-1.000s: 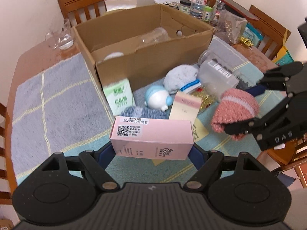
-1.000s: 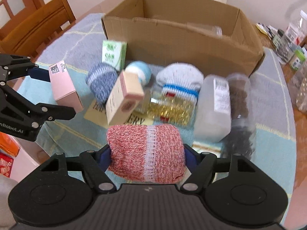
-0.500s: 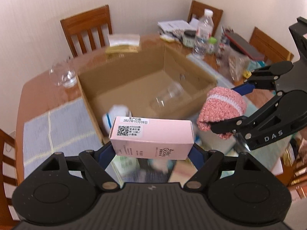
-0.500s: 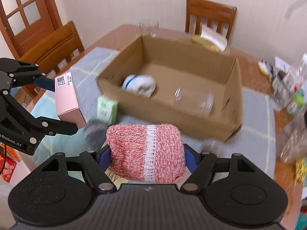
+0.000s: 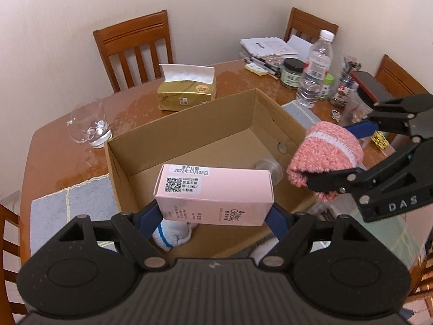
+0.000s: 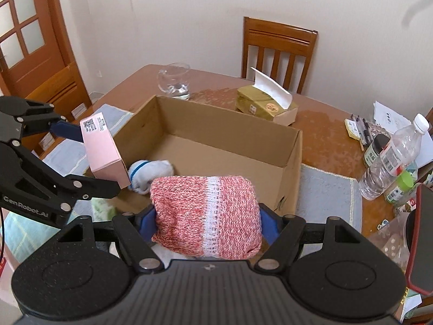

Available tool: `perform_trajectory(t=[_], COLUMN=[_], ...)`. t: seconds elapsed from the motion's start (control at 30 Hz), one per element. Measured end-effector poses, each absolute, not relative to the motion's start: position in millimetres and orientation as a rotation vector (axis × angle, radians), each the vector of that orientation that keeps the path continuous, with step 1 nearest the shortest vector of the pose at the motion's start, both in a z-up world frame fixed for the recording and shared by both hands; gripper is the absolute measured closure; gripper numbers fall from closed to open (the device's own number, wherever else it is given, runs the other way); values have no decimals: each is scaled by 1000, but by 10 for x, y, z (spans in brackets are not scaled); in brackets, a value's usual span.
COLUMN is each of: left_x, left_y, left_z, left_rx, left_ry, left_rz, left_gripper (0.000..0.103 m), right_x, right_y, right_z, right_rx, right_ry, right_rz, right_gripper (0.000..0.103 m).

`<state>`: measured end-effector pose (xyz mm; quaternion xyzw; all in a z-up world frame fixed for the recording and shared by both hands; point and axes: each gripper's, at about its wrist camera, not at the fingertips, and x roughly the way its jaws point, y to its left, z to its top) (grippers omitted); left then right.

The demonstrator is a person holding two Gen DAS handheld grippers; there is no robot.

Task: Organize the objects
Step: 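Carry the pink box and pink sock into the box and release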

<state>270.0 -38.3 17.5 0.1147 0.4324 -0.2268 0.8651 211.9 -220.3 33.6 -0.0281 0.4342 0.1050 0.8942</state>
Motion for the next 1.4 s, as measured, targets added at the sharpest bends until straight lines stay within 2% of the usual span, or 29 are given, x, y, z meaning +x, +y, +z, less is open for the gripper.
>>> perform_trajectory(t=[0.1,0.13,0.17,0.5,0.53,0.6,0.67,1.4], left_x=[2773,2795,2806,2704,2690,2658,2622,2140], left_y=[-413,-413,-411,-313,-306,-285,-250,46], left_z=[128,114,103,82,87,101,116,-10], left_rx=[214,202,191,183,188,196,201,176], left_ry=[911,918,920,915,911,904,897,894], left_rz=[-463,-458,-446,-401,-395,-385,-375,-338], left_gripper=[18,9,6,5,5,5,4,3], right_x=[2204,2234,2270,2469,2482,2499,2495,1960], right_y=[-2234,-2249,-2266,-2271,-2268,-2256,-2242,-2101], right_z=[295,286,272,200,201,220,255,164], right_rx=[-62,-62,-61,-56,-48,-44,-46,-19], right_ry=[905,906,908,919,916,905,884,909], right_rz=[220,222,223,241,246,237,218,122], right_gripper=[25,25,25,23,21,8,0,0])
